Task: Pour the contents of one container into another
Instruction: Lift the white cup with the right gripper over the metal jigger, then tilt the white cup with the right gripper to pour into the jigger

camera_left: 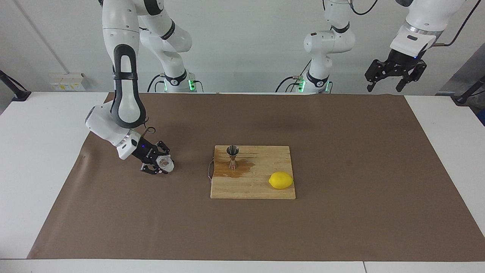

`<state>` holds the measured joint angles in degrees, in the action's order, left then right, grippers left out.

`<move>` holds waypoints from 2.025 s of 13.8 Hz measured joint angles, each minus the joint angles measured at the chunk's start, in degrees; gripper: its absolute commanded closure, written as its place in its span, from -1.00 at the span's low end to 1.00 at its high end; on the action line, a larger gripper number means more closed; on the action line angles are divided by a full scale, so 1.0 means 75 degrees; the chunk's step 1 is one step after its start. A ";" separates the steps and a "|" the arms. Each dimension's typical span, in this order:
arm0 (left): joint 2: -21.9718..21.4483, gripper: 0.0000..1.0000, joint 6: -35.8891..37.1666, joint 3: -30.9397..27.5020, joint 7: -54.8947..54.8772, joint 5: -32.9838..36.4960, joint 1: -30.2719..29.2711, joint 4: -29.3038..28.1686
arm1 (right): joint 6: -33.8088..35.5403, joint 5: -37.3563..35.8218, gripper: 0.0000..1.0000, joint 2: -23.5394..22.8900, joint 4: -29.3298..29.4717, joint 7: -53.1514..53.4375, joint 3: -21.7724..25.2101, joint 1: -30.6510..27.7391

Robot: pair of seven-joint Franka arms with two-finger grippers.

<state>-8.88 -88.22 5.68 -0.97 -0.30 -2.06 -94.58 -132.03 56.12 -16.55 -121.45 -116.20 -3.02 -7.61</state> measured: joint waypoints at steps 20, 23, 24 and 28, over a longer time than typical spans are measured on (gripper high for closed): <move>-0.0014 -1.00 0.0167 0.0016 0.0003 0.0000 -0.0067 -0.0001 | 0.0001 -0.4623 0.39 0.0948 0.1295 0.7337 -0.0086 0.3190; -0.0014 -1.00 0.0167 0.0016 0.0003 0.0000 -0.0067 -0.0001 | 0.0002 -0.5178 0.39 0.0947 0.1324 0.7555 -0.0088 0.3461; -0.0014 -1.00 0.0167 0.0016 0.0003 0.0000 -0.0067 -0.0001 | 0.0002 -0.5388 0.39 0.0947 0.1326 0.7622 -0.0088 0.3538; -0.0014 -1.00 0.0169 0.0016 0.0003 0.0000 -0.0067 -0.0001 | 0.0009 -0.6073 0.37 0.0946 0.1326 0.7654 -0.0088 0.3613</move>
<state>-8.98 -86.95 5.80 -0.95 -0.30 -2.56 -94.58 -131.96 10.58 -9.45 -111.51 -58.80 -3.68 19.49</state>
